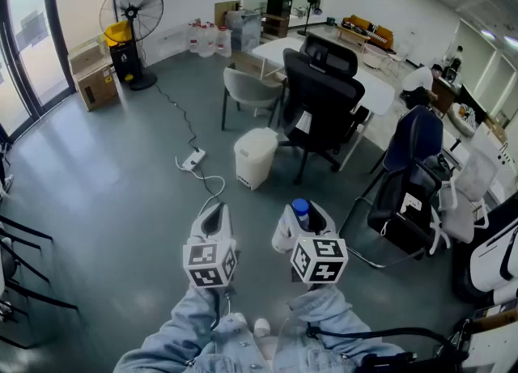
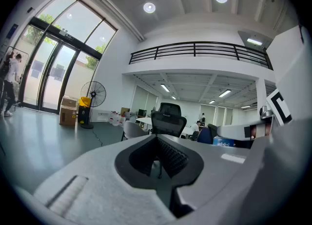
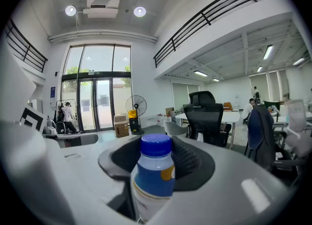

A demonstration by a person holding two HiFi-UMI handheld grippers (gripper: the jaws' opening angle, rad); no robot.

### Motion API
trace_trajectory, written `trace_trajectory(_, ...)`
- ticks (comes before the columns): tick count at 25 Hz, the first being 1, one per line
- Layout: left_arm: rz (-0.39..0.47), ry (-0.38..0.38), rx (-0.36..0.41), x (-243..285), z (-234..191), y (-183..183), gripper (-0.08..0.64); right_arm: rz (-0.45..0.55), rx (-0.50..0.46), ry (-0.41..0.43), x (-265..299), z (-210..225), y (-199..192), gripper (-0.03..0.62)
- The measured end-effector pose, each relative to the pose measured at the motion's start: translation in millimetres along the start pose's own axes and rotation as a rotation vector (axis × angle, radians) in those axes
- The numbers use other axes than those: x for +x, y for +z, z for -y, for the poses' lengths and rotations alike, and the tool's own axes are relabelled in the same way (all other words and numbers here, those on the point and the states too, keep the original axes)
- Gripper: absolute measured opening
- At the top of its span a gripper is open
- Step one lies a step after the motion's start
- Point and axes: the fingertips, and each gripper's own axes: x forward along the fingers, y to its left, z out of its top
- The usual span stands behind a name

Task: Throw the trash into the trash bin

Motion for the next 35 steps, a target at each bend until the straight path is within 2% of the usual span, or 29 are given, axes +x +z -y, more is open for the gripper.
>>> trace_trajectory(5, 0.001, 0.001, -0.002, -1.7, -5.1, 1.0, 0.009, 0.012, 0.006, -0.001, -0.9, -4.8, 2.2, 0.196)
trace_trajectory(10, 0.001, 0.002, -0.008, -4.3, -13.9, 0.3, 0.009, 0.017, 0.064, 0.016, 1.0, -12.5, 2.5, 0.198)
trace_trajectory(14, 0.007, 0.000, -0.006, -5.1, -22.2, 2.1, 0.009, 0.013, 0.030, -0.001, 5.4, -18.5, 1.8, 0.198)
trace_trajectory(24, 0.000, 0.005, 0.007, -0.2, -41.8, 2.0, 0.009, 0.007, 0.049, -0.019, 21.1, -23.8, -3.6, 0.198)
trace_trajectory(35, -0.032, 0.017, -0.004, 59.6, -59.1, -4.5, 0.009, -0.017, 0.058, -0.009, 84.1, -2.7, 0.1, 0.198)
